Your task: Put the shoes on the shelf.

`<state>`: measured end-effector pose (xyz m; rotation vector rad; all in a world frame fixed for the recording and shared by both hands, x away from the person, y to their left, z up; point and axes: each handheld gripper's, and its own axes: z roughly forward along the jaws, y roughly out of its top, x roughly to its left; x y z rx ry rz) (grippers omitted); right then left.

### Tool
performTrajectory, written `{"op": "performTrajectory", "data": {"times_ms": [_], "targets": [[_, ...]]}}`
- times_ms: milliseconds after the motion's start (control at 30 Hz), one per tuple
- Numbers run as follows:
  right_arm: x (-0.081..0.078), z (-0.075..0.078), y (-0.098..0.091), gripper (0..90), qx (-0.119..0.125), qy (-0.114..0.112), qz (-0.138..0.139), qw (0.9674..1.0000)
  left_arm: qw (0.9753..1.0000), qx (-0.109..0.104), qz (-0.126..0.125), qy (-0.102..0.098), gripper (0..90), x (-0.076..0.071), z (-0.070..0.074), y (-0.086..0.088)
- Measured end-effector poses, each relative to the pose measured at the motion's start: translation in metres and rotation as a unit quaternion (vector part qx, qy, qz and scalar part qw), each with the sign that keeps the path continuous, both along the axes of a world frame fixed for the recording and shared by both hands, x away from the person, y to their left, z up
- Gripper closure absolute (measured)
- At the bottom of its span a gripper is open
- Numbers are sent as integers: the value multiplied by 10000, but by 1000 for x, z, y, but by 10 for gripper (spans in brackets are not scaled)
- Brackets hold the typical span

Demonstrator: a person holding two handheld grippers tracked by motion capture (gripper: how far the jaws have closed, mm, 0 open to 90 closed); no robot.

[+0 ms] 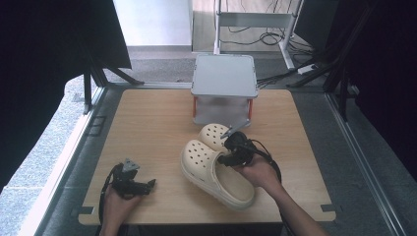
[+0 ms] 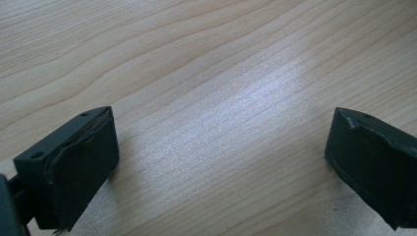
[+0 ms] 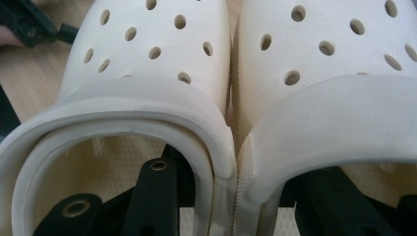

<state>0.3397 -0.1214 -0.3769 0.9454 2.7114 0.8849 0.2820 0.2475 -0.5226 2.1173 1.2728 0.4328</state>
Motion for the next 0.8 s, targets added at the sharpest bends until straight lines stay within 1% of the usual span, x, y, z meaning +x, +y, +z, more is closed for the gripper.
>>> {"op": "performTrajectory", "data": {"times_ms": [167,500,700,800], "targets": [[7,18,-8,646,73,-79,-177,9998,10000,0,-1,0,0,0,0,0],[22,55,-22,645,82,-210,-484,9986,10000,7,-9,-4,0,0,0,0],[36,78,-25,645,129,-240,-673,9974,10000,1,-23,20,0,0,0,0],[46,89,-24,644,170,-270,-812,9962,10000,1,-22,20,0,0,0,0]]}}
